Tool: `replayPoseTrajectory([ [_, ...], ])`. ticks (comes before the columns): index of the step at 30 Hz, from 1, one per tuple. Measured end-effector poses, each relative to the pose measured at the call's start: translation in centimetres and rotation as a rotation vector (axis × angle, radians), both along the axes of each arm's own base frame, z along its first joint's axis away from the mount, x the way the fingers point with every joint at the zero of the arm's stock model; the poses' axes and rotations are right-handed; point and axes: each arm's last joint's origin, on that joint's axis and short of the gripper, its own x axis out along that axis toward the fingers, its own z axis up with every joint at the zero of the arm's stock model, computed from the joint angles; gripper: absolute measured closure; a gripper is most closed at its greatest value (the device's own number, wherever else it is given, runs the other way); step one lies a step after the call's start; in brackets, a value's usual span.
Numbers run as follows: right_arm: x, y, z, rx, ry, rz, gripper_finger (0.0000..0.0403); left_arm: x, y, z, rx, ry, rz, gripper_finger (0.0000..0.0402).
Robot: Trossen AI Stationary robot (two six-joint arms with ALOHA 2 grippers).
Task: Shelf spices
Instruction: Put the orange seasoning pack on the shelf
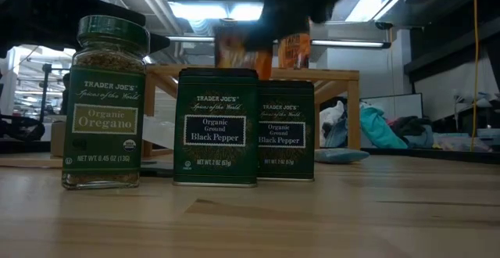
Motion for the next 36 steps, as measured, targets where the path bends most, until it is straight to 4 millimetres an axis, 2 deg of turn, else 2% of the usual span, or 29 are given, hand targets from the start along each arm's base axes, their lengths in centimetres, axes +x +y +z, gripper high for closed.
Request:
replayPoseTrajectory([
  [8,-2.8,-1.5,7.4,-0.117,-0.129,-0.062,0.0400,0.0,0.0,0.0,0.000,0.000,0.000,0.0034],
  [14,-5.1,-3.3,11.9,-0.200,-0.197,-0.148,0.0401,0.0,0.0,0.0,-0.001,0.000,0.000,0.0034],
  [24,-7.8,-7.7,16.3,-0.210,-0.256,-0.246,0.0401,0.0,0.0,0.0,-0.001,0.000,0.000,0.0034],
  [30,-10.7,-9.5,19.2,-0.191,-0.332,-0.280,0.0402,0.0,0.0,0.0,-0.005,0.000,0.000,0.0034],
  [36,-13.8,-10.5,21.7,-0.172,-0.403,-0.282,0.0402,0.0,0.0,0.0,-0.010,0.000,0.000,0.0034],
])
